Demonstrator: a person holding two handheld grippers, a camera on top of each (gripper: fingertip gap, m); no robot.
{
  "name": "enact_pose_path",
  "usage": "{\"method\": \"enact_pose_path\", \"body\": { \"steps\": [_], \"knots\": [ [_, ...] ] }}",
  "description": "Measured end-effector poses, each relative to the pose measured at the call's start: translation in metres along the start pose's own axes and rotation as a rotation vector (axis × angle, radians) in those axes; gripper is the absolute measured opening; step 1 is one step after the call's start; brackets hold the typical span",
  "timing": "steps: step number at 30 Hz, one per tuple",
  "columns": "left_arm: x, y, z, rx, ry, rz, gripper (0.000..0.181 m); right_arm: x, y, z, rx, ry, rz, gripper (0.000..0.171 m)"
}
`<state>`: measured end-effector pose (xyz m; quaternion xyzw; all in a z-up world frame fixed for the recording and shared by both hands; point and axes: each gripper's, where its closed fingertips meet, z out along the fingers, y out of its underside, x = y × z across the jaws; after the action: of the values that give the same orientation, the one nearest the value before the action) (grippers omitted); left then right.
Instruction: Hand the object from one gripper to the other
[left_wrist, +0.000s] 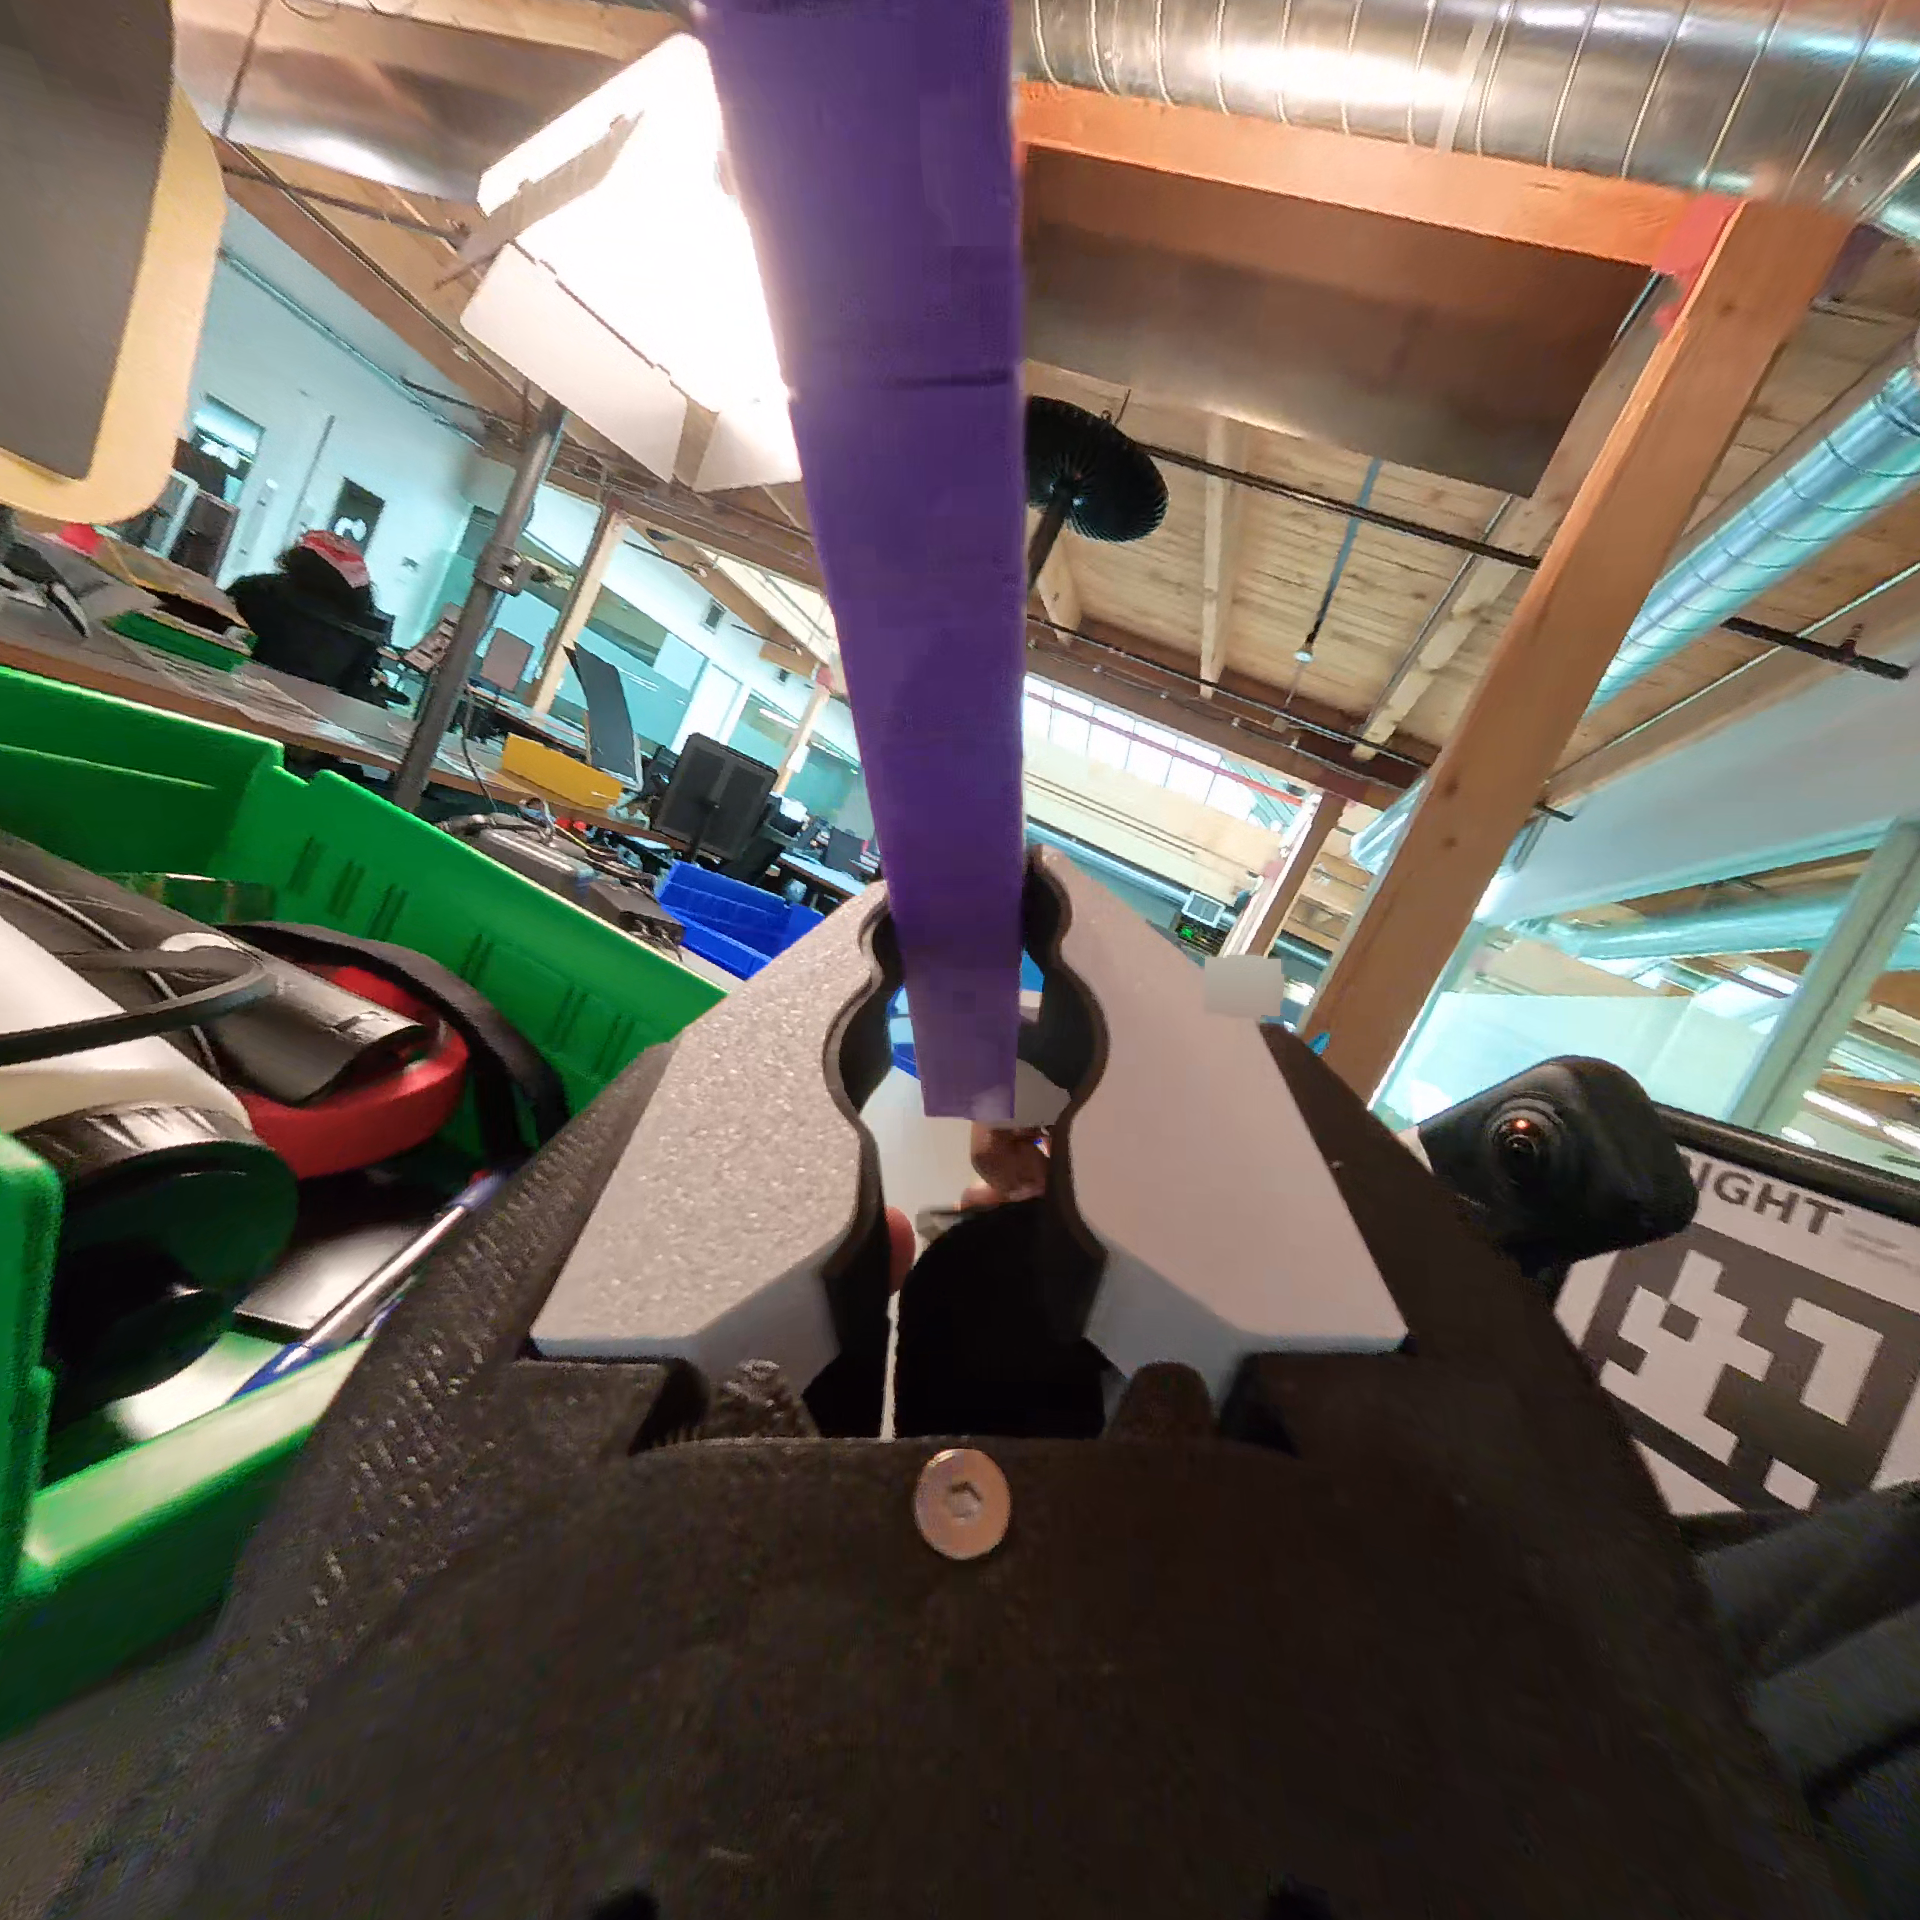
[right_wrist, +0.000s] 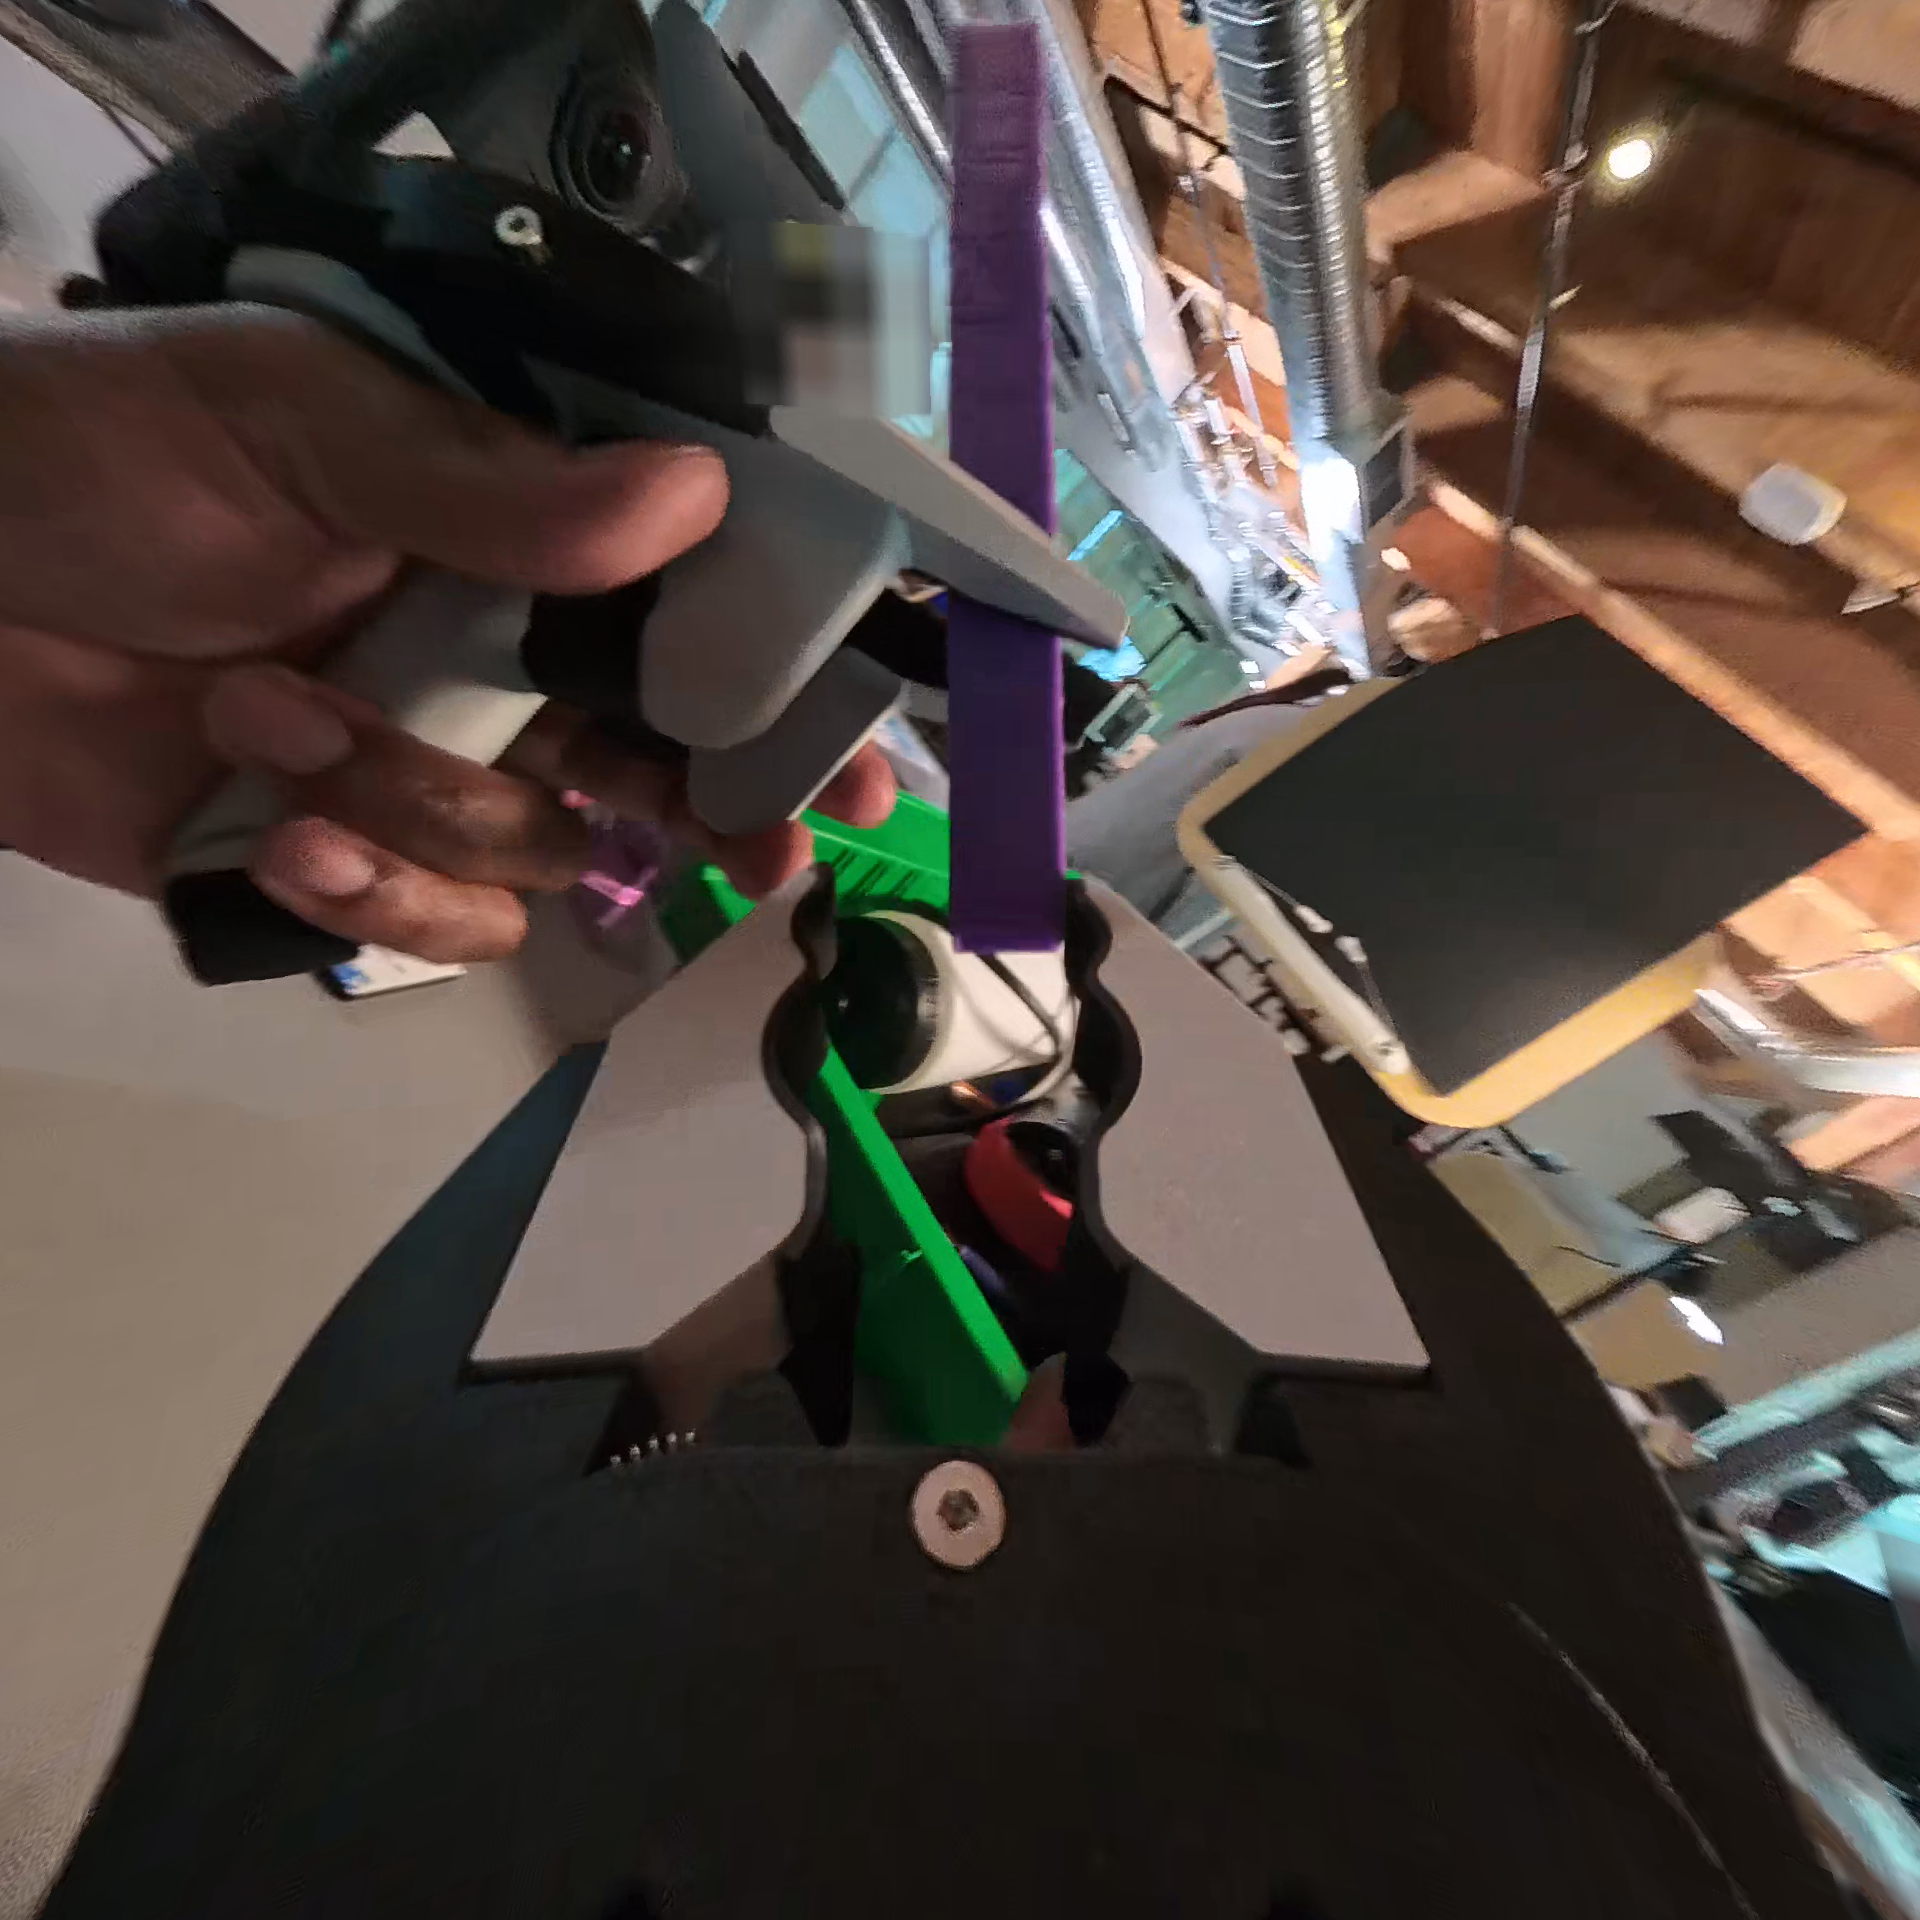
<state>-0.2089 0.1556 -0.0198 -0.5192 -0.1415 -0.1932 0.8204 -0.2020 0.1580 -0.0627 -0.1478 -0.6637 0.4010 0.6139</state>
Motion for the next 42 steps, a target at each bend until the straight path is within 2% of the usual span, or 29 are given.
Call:
{"method": "enact_pose_path", "body": {
  "steps": [1, 2, 7, 11, 14, 19, 20, 22, 24, 27, 31, 34, 36, 39, 42],
  "knots": [
    [0.001, 0.003, 0.001, -0.013, 0.006, -0.001, 0.023, 0.004, 0.000, 0.000, -0.003, 0.038, -0.021, 0.040],
    [0.002, 0.005, 0.002, -0.020, 0.012, -0.002, 0.023, 0.008, 0.000, -0.001, 0.000, 0.068, -0.032, 0.023],
    [0.006, 0.008, 0.004, -0.051, 0.025, 0.019, 0.025, 0.012, -0.003, -0.006, 0.036, 0.026, 0.053, 0.023],
    [0.007, 0.002, 0.003, -0.028, 0.011, 0.079, 0.036, 0.001, -0.002, -0.010, 0.051, -0.149, 0.235, 0.023],
    [0.006, -0.001, -0.001, -0.016, 0.020, 0.066, 0.023, -0.005, -0.002, -0.014, 0.059, -0.242, 0.331, 0.023],
    [0.004, 0.004, 0.000, -0.045, -0.006, 0.093, 0.023, 0.001, 0.000, -0.010, 0.042, -0.140, 0.216, 0.042],
    [0.005, 0.008, 0.002, -0.066, -0.010, 0.112, 0.023, 0.000, 0.001, -0.008, 0.028, -0.127, 0.179, 0.041],
    [0.006, 0.017, 0.005, -0.112, -0.016, 0.145, 0.024, -0.005, 0.002, -0.006, 0.016, -0.126, 0.135, 0.025],
    [0.008, 0.018, 0.006, -0.115, -0.020, 0.172, 0.023, -0.006, 0.005, -0.006, 0.002, -0.135, 0.146, 0.024],
    [0.019, 0.015, 0.006, -0.099, 0.042, 0.177, 0.036, -0.005, 0.002, -0.010, 0.024, -0.200, 0.260, 0.023],
    [0.038, 0.013, 0.004, -0.097, 0.152, 0.174, 0.051, -0.002, -0.018, -0.023, 0.155, -0.361, 0.557, 0.023],
    [0.047, 0.017, 0.003, -0.119, 0.188, 0.226, 0.054, 0.001, -0.029, -0.033, 0.229, -0.474, 0.736, 0.023],
    [0.051, 0.020, 0.003, -0.124, 0.197, 0.259, 0.051, -0.002, -0.030, -0.036, 0.235, -0.525, 0.788, 0.023],
    [0.051, 0.017, 0.002, -0.097, 0.190, 0.285, 0.029, -0.006, -0.032, -0.037, 0.238, -0.559, 0.796, 0.023],
    [0.048, 0.014, 0.001, -0.091, 0.178, 0.295, 0.025, -0.002, -0.027, -0.032, 0.215, -0.481, 0.747, 0.032]
  ]
}}
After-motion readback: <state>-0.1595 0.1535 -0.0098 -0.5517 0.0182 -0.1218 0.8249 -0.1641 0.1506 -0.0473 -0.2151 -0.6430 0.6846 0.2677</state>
